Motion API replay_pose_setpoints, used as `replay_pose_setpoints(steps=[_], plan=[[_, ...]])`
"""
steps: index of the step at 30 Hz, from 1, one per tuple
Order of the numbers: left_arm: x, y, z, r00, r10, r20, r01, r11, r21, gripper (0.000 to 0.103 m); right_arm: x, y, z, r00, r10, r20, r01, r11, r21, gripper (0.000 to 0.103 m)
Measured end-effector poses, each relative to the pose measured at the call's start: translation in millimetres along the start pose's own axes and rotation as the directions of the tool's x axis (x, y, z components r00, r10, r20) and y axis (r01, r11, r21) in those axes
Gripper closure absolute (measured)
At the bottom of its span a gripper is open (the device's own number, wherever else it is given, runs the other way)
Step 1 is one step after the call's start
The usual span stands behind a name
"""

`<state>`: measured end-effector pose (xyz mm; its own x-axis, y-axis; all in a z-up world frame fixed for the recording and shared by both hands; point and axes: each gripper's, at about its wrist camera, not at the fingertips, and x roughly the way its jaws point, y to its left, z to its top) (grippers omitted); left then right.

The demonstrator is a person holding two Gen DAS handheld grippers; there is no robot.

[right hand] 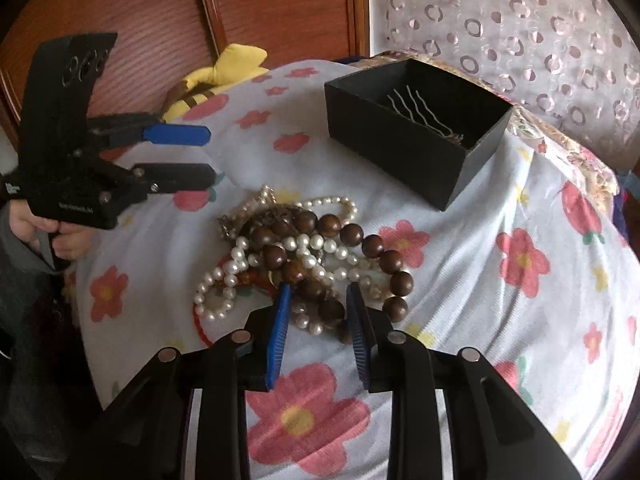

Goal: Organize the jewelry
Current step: 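Grasp the dark wooden bead bracelet with the right tool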

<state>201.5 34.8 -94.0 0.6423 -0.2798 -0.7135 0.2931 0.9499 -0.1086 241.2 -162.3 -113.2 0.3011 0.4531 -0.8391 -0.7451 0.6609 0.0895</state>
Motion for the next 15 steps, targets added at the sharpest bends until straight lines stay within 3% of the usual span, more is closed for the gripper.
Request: replay_pose_setpoints(steps=[2,8,14,15], plan=[[0.3,-0.1,-0.6,1.0,0.001,0.002,-0.001,1.0,0.0,0.036,-2.5,1.0,-3.4,1.0,0.003,0.002,-0.003,1.0,-0.008,0.085],[0.5,0.8,-0.3,1.0,-0.001,-0.003,0.001,1.0,0.004,0.036,-37.4,-0.4,-9.8,0.993,0.005,0.121,-0.008,1.0,0.028,0.088],[4.9,-5.6,-0.7,1.0,-0.01,-0.017,0.01,1.0,0.021,0.037,-69.8,-7.7,-12.8,0.979,-0.073,0.188,0.062,0.996,0.061,0.088],[7.2,-6.1,0.1,1.0,-0.019,-0.025,0.019,1.0,0.024,0.043,-75.5,-10.2,-14.8,0.977,-0.093,0.194,0.081,0.994,0.067,0.088]])
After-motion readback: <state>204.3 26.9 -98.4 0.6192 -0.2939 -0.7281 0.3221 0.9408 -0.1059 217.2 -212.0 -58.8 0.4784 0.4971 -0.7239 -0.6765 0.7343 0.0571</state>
